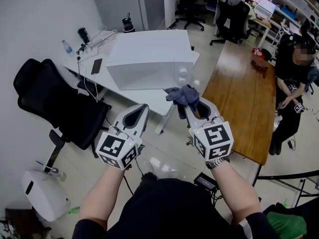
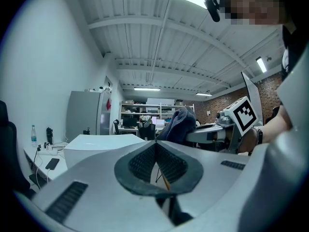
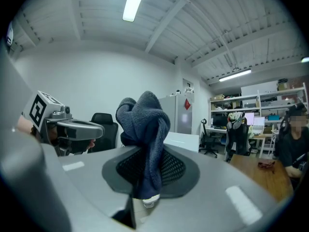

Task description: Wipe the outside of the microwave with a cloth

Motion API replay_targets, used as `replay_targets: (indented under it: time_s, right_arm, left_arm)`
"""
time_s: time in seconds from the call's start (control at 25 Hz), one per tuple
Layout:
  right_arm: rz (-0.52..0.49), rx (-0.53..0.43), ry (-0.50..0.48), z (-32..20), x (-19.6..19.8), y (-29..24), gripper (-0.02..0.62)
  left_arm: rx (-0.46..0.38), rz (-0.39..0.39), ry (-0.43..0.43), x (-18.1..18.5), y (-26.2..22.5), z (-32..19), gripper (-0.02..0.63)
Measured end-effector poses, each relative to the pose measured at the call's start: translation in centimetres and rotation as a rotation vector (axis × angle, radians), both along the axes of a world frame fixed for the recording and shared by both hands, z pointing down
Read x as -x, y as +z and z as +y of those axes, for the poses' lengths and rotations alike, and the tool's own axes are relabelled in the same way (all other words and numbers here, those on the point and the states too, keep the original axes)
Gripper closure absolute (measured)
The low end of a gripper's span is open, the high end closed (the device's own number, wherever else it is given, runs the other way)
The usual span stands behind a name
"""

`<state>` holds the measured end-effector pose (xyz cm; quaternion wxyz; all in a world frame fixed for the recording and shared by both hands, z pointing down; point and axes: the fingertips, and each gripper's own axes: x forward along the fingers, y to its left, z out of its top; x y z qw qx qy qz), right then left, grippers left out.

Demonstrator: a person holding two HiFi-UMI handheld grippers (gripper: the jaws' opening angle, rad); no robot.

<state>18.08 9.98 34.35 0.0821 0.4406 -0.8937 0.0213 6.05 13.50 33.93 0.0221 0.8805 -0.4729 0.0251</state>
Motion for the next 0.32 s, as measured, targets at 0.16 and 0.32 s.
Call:
replay_targets:
  time_s: [0.16, 0.32]
  right_arm:
    - [-0.002, 0.000, -0.007, 0.04, 0.26, 0.02, 0.529]
    - [0.000, 0.006, -0.016, -0.09, 0.59, 0.56, 0.529]
  left_arm:
    - [0.000, -0.003, 0.000, -0.03, -0.10, -0.22, 0.601]
    - [0.005, -0.001, -0.001, -0.06, 0.13, -0.58, 0.601]
